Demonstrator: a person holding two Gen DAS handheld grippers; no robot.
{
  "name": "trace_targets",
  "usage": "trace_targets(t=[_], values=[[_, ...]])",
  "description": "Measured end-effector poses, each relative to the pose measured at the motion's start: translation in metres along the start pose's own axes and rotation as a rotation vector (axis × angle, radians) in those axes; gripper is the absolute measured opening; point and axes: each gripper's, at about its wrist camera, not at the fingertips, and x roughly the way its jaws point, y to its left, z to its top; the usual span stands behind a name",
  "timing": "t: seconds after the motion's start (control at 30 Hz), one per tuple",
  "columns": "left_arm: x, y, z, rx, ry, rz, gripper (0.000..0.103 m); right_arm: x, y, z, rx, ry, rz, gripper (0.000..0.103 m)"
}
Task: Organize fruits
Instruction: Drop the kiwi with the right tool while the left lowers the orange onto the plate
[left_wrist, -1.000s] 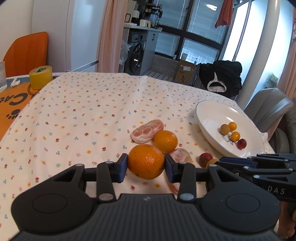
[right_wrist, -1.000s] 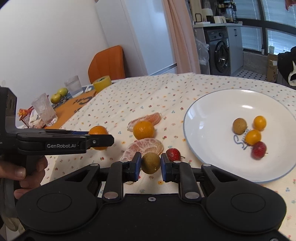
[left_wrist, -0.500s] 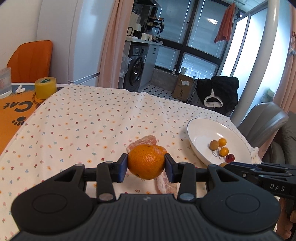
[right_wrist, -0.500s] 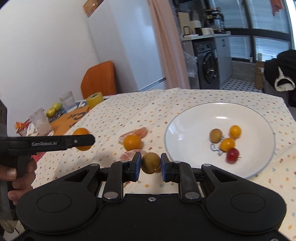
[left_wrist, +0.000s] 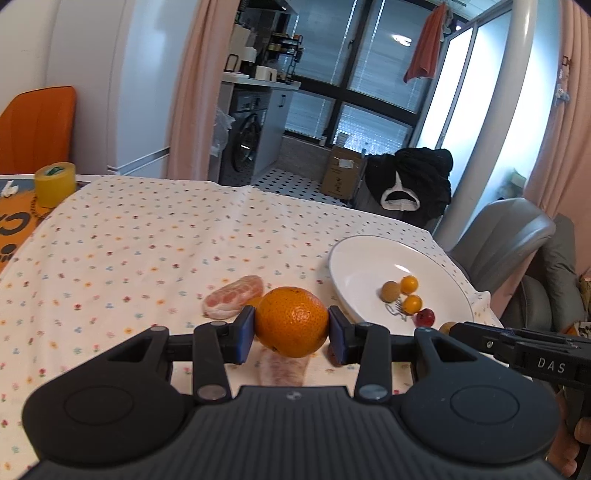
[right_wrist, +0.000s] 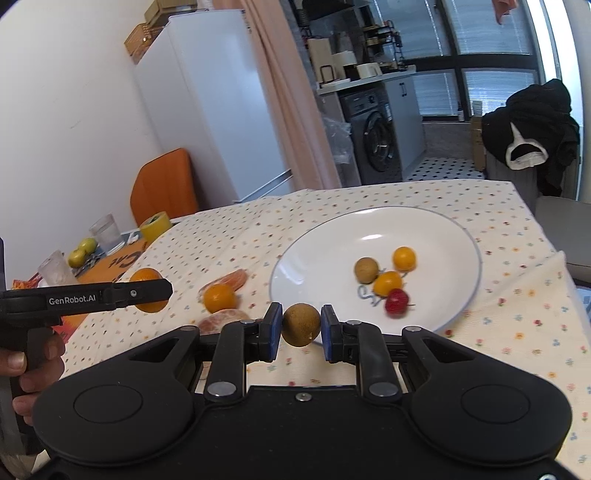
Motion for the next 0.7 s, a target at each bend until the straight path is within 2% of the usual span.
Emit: trace_targets(t=[0.7], values=[[0.037, -0.044, 0.005, 0.068, 0.037, -0.063, 0.04, -0.005, -0.044, -0.001, 0.086, -0.042, -0.086, 0.021]])
